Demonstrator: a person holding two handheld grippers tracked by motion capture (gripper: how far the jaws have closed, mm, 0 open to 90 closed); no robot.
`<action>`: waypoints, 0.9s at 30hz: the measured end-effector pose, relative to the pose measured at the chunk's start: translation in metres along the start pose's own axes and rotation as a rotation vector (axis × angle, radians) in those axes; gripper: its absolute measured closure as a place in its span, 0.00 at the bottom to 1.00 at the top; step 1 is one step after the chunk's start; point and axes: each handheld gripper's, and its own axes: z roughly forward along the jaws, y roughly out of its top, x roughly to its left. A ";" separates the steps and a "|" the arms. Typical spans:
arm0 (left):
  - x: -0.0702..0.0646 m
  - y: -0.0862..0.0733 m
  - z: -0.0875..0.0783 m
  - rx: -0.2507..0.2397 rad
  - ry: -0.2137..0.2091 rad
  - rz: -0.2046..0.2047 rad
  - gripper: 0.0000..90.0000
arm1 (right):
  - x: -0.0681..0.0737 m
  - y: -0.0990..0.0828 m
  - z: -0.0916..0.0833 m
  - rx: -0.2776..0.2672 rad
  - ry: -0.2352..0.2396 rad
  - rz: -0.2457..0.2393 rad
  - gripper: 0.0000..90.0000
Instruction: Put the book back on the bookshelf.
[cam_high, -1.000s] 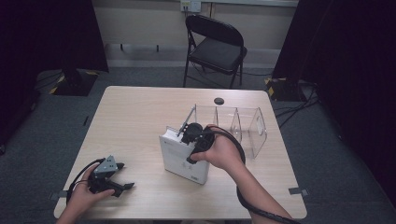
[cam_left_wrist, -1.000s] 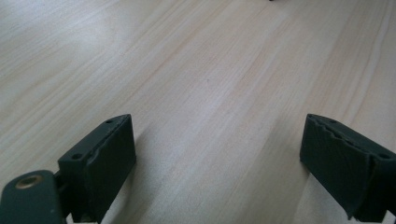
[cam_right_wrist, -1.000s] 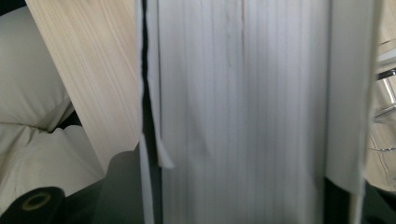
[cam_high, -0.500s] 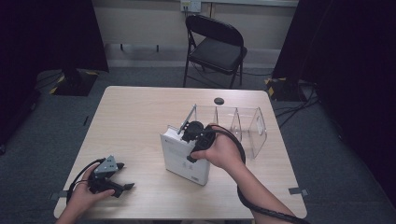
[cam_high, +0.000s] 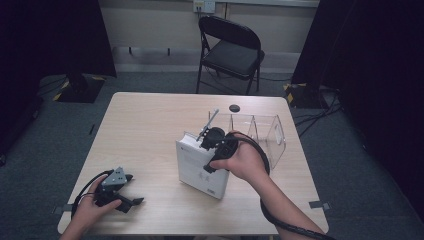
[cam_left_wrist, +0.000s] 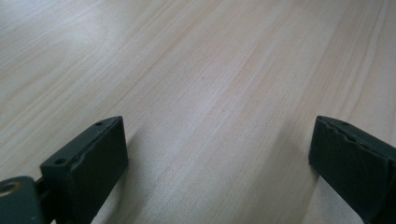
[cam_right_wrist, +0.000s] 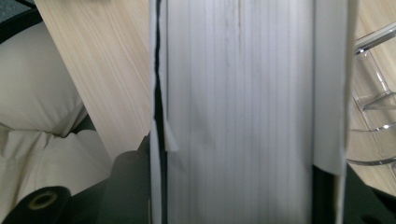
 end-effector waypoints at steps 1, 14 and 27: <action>-0.001 0.000 0.001 0.000 -0.003 -0.011 0.03 | 0.000 -0.001 -0.001 -0.001 -0.005 0.000 0.58; -0.001 0.000 0.001 0.009 -0.008 -0.007 0.00 | -0.004 -0.017 -0.014 -0.007 -0.011 0.056 0.58; -0.001 0.000 0.001 0.009 -0.008 -0.007 0.00 | -0.008 -0.030 -0.019 -0.013 -0.013 0.089 0.58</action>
